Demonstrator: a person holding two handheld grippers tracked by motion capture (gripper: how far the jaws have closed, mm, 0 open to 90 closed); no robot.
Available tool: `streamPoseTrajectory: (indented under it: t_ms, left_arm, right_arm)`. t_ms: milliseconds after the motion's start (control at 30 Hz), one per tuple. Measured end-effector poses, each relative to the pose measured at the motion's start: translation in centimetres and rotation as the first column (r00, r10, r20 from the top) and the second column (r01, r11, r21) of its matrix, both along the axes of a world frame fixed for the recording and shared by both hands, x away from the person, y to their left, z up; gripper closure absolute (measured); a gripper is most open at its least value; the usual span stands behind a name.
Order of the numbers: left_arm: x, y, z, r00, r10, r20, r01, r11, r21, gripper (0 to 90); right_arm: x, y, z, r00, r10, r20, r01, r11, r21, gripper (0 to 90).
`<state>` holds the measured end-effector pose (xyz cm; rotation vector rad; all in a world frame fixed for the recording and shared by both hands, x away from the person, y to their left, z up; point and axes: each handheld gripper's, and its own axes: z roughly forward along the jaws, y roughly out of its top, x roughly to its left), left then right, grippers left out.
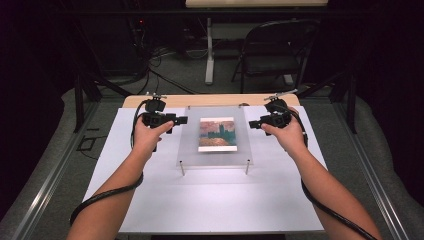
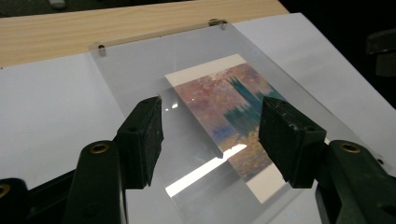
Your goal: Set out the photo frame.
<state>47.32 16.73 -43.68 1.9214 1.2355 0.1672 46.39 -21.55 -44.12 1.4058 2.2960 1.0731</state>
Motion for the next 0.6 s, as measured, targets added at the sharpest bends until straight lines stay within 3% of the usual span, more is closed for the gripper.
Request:
streamPoseTrajectory:
  t_ms: [167,333,600]
  left_arm:
    - [2.3,-0.2,-0.5,0.9980,0.049,-0.041,-0.050,0.9987,-0.015,40.6]
    - [3.9,-0.6,-1.0,0.9940,0.097,-0.051,-0.098,0.9951,-0.018,40.3]
    - [5.4,-1.3,-2.4,0.9918,0.100,-0.079,-0.100,0.9949,0.006,40.0]
  right_arm:
    - [2.2,0.8,-0.3,0.9991,-0.035,-0.023,0.036,0.9993,0.007,42.2]
    - [4.1,1.3,-1.1,0.9965,-0.072,-0.043,0.073,0.9969,0.027,42.2]
    - [5.7,2.0,-3.0,0.9929,-0.081,-0.087,0.084,0.9962,0.025,42.2]
